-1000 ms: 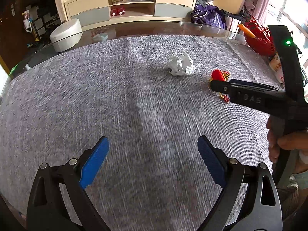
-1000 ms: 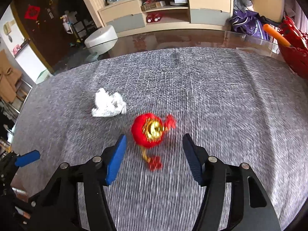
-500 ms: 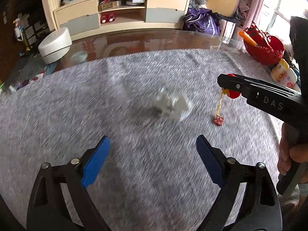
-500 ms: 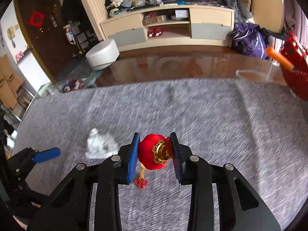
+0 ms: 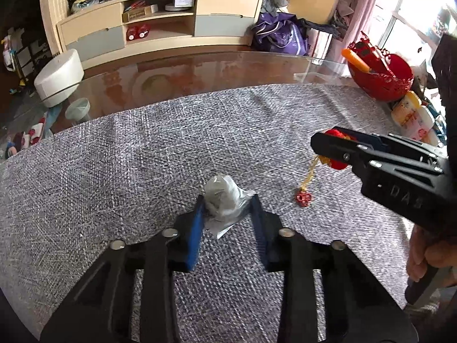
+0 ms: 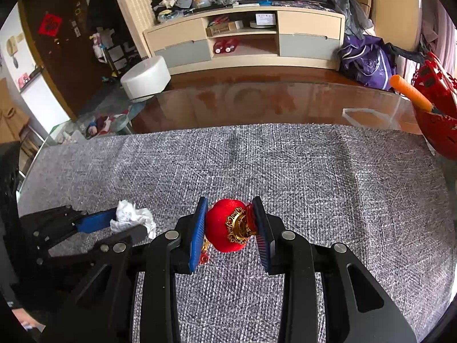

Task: Collect trash
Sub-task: 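Grasp the white crumpled tissue with the left tool while the right tool grasps the red lantern ornament, then lower both tools into the grey bin and open them to drop tissue and lantern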

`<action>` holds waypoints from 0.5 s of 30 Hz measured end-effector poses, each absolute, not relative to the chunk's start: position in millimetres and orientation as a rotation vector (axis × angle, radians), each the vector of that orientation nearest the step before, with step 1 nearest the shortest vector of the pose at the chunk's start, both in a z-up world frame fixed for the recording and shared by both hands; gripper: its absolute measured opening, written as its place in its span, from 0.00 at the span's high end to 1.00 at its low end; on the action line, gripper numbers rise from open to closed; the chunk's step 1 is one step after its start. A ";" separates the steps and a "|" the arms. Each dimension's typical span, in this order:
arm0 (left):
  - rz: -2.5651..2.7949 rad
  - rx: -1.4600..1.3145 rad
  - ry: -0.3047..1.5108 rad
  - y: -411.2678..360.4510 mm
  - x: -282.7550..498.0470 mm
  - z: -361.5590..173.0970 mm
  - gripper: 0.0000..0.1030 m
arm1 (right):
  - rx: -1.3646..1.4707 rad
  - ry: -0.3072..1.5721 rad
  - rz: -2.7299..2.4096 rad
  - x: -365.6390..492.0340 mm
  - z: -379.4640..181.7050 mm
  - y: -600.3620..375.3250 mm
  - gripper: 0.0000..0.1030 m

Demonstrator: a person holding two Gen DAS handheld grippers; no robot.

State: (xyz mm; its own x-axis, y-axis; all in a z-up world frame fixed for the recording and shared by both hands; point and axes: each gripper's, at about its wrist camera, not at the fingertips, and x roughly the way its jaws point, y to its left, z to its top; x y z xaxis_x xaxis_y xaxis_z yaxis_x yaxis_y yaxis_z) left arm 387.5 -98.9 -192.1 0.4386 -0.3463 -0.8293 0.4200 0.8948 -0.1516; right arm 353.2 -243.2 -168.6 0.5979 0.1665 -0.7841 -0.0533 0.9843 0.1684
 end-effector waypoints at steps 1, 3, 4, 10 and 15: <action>-0.481 0.072 1.010 -97.1 385.6 -189.1 0.78 | 0.130 0.921 0.129 353.2 -167.0 -243.3 0.68; -0.476 0.077 1.007 -94.0 378.5 -182.3 0.79 | 0.121 0.913 0.133 345.8 -159.1 -240.3 0.68; -0.476 0.081 1.004 -92.1 374.3 -179.3 0.80 | 0.116 0.907 0.135 341.1 -154.0 -238.6 0.68; -0.461 0.118 0.945 -78.6 332.1 -137.1 0.81 | 0.077 0.863 0.144 309.5 -118.1 -230.2 0.68; -0.436 0.138 0.891 -65.1 289.5 -96.3 0.81 | 0.050 0.810 0.167 269.7 -80.4 -221.1 0.68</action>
